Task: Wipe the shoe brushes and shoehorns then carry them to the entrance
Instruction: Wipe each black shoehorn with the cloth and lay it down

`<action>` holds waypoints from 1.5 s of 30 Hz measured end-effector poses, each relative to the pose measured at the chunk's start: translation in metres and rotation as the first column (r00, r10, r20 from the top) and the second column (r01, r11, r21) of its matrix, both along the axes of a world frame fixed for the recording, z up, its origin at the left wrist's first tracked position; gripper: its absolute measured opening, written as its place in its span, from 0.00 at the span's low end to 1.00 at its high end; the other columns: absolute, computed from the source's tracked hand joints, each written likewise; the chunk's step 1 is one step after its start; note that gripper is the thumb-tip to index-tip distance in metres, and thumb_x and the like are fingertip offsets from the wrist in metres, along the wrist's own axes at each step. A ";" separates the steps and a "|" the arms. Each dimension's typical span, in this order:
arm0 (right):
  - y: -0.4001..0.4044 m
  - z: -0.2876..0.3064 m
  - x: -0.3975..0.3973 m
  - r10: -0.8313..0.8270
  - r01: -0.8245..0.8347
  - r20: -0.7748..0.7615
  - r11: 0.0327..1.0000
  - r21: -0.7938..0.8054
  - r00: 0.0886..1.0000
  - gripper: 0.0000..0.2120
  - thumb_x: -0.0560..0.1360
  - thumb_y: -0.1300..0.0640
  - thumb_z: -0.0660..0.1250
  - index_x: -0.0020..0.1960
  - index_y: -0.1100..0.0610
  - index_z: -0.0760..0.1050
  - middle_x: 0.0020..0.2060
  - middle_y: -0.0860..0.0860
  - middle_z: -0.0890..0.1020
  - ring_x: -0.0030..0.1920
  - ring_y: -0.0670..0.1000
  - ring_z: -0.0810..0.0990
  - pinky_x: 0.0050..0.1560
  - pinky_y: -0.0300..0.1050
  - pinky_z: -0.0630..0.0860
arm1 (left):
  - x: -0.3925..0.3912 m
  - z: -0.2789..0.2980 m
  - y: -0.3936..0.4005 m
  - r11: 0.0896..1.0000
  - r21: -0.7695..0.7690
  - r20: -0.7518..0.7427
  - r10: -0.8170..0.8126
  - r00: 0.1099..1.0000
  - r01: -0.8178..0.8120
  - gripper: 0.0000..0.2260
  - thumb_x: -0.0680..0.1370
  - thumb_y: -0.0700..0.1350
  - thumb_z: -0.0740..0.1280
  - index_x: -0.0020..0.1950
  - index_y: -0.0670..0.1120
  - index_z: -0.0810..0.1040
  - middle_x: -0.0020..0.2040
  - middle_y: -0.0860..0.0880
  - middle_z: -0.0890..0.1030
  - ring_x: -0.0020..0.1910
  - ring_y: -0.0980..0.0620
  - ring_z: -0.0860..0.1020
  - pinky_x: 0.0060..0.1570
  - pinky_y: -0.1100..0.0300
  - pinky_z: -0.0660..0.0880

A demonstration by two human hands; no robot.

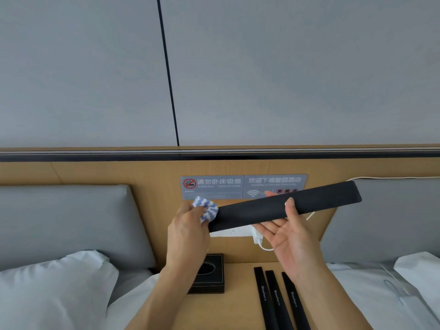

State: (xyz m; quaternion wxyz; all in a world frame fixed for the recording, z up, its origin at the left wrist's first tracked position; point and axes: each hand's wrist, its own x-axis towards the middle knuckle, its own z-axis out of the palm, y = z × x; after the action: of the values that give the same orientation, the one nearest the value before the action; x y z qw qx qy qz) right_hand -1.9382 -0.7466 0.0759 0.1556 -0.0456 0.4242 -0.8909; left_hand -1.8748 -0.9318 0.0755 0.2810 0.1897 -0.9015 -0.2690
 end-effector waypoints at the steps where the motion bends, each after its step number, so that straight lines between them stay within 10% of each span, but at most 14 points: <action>1: -0.002 -0.001 0.001 0.001 -0.001 0.001 1.000 0.014 1.000 0.22 0.81 0.46 0.59 0.68 0.58 0.75 0.61 0.59 0.83 0.62 0.58 0.82 0.58 0.52 0.82 | -0.001 0.000 0.005 1.000 0.004 -0.006 -0.020 1.000 0.020 0.06 0.75 0.34 0.66 0.41 0.40 0.80 0.39 0.48 0.73 0.35 0.46 0.74 0.33 0.58 0.66; 7: -0.008 -0.010 0.010 0.005 -0.008 0.035 0.997 0.076 0.999 0.24 0.78 0.47 0.61 0.68 0.60 0.74 0.60 0.62 0.83 0.61 0.60 0.83 0.61 0.55 0.77 | -0.005 0.005 0.042 0.983 -0.017 -0.062 -0.182 0.981 0.181 0.05 0.72 0.32 0.71 0.38 0.41 0.80 0.37 0.52 0.70 0.31 0.56 0.68 0.30 0.72 0.57; 14: -0.002 -0.035 0.017 0.035 -0.052 0.140 0.991 0.120 0.990 0.23 0.79 0.47 0.61 0.64 0.64 0.75 0.54 0.65 0.84 0.50 0.59 0.86 0.44 0.48 0.83 | -0.006 0.002 0.071 0.946 0.039 -0.054 -0.319 0.946 0.322 0.04 0.73 0.35 0.69 0.40 0.42 0.82 0.39 0.49 0.76 0.36 0.51 0.75 0.35 0.61 0.68; 22: 0.026 -0.069 0.028 0.232 -0.250 0.107 0.947 0.200 0.967 0.13 0.80 0.67 0.60 0.61 0.65 0.78 0.56 0.64 0.83 0.55 0.61 0.84 0.51 0.50 0.82 | 0.005 -0.027 0.050 0.774 0.534 0.052 -0.432 0.901 0.340 0.05 0.74 0.40 0.73 0.43 0.50 0.84 0.38 0.53 0.84 0.39 0.56 0.82 0.40 0.64 0.76; 27: 0.036 -0.091 0.042 0.289 -0.284 0.042 0.887 0.365 0.956 0.15 0.80 0.72 0.62 0.61 0.61 0.79 0.59 0.60 0.83 0.61 0.61 0.82 0.57 0.51 0.81 | 0.017 -0.053 0.050 0.743 0.588 0.076 -0.443 0.893 0.319 0.05 0.74 0.40 0.72 0.46 0.49 0.85 0.40 0.53 0.85 0.41 0.56 0.83 0.44 0.57 0.80; 45: 0.044 -0.156 0.043 0.227 -0.137 0.022 0.506 0.851 0.974 0.14 0.71 0.54 0.77 0.55 0.46 0.79 0.46 0.45 0.85 0.49 0.42 0.83 0.53 0.46 0.81 | 0.021 -0.137 0.042 0.764 0.621 0.203 -0.373 0.905 0.175 0.09 0.75 0.44 0.71 0.47 0.60 0.81 0.44 0.59 0.82 0.44 0.66 0.80 0.38 0.72 0.72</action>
State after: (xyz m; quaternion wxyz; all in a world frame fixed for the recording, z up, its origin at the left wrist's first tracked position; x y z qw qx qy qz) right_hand -1.8955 -0.7027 -0.0802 0.2310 -0.0497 0.8027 -0.5477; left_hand -1.8534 -0.8901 -0.0614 0.0178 0.1720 -0.8238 -0.5398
